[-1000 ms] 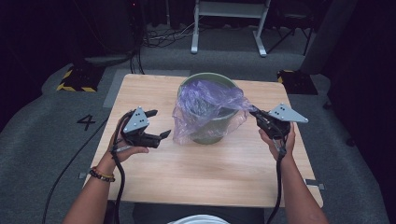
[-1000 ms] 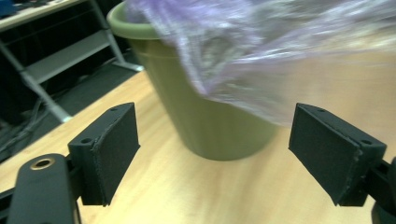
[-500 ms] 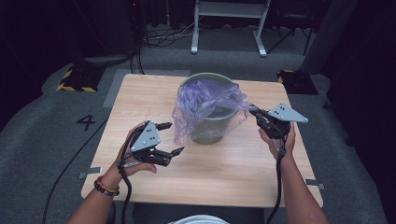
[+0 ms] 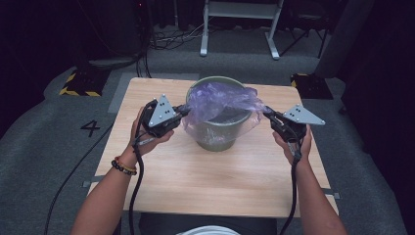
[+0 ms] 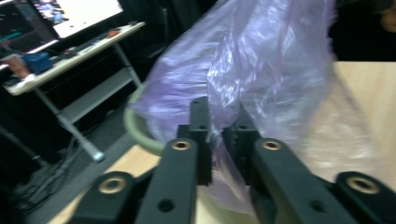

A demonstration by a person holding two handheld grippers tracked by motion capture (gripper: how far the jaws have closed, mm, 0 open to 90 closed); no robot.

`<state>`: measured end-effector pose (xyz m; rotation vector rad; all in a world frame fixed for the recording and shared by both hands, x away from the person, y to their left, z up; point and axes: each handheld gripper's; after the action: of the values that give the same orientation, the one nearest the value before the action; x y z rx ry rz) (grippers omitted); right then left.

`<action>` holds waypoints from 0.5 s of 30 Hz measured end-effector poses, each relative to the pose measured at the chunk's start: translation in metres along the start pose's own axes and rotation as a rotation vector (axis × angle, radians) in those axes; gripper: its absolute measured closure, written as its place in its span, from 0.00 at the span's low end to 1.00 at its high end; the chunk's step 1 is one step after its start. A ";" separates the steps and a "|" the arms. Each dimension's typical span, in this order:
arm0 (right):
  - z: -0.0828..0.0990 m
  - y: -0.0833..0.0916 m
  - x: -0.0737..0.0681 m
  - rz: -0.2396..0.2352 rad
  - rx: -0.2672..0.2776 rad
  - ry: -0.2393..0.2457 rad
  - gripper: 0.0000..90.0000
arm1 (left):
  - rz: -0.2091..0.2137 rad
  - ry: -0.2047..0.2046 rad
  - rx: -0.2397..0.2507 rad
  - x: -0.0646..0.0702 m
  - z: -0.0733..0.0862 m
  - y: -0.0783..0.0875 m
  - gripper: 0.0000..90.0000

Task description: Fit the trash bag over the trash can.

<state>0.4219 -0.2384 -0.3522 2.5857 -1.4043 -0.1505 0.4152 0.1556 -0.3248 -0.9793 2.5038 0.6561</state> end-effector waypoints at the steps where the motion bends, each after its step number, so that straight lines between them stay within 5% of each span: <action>1: -0.001 -0.001 0.001 0.003 -0.002 -0.006 0.98 | 0.000 0.000 0.000 0.000 0.000 0.000 0.99; 6: -0.001 -0.010 0.011 0.016 -0.036 -0.026 0.98 | -0.010 0.051 -0.071 -0.022 0.016 -0.015 1.00; 12: 0.006 -0.026 0.024 0.026 -0.085 -0.076 0.98 | 0.042 0.149 -0.113 -0.027 0.051 -0.020 1.00; 15: 0.009 -0.032 0.027 0.039 -0.109 -0.075 0.98 | 0.060 0.164 -0.137 -0.022 0.065 -0.022 1.00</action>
<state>0.4612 -0.2451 -0.3677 2.4865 -1.4290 -0.3116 0.4571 0.1879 -0.3736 -1.0485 2.6697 0.8050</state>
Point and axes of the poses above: each handheld gripper's, and its own axes: y roughly backward along the jaws, z roughly out of its underside, x roughly to its right, and after that the axes turned 11 degrees about -y, right-handed
